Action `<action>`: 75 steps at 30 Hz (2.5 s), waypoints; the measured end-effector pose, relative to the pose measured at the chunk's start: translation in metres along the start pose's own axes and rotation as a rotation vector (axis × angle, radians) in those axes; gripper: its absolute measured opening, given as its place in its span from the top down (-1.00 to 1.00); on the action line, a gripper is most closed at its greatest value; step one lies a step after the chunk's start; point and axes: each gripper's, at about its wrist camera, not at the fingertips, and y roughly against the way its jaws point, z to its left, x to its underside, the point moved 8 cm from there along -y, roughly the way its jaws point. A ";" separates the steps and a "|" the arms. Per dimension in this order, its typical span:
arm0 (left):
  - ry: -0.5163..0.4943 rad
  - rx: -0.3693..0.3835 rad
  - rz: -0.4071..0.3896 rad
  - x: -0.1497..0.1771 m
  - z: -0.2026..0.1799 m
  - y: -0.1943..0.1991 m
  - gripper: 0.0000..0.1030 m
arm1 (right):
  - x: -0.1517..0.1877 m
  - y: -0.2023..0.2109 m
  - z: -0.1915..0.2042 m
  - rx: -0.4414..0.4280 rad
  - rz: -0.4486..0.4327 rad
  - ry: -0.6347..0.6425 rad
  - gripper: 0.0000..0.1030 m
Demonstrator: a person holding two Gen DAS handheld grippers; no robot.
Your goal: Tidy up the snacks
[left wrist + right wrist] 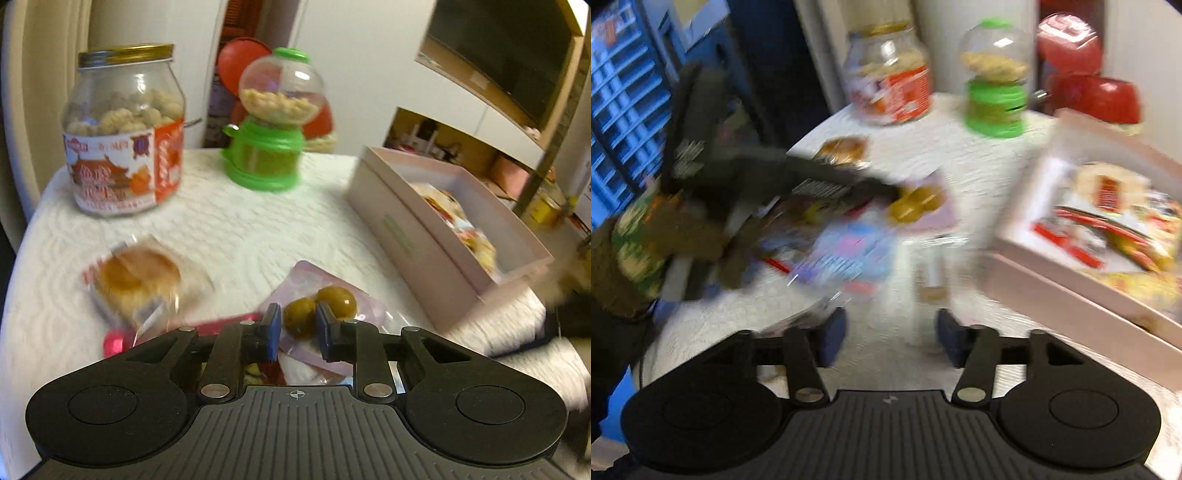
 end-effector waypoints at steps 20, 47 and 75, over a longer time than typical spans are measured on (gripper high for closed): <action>0.262 -0.082 -0.078 0.057 -0.015 0.091 0.51 | 0.026 -0.009 -0.007 0.169 -0.051 0.106 0.22; -0.169 0.016 0.136 0.110 -0.095 0.103 0.16 | 0.085 0.029 -0.068 0.272 -0.187 -0.059 -0.74; -0.189 0.023 0.102 0.094 -0.163 0.050 0.05 | 0.069 0.024 -0.073 0.286 -0.167 -0.041 0.21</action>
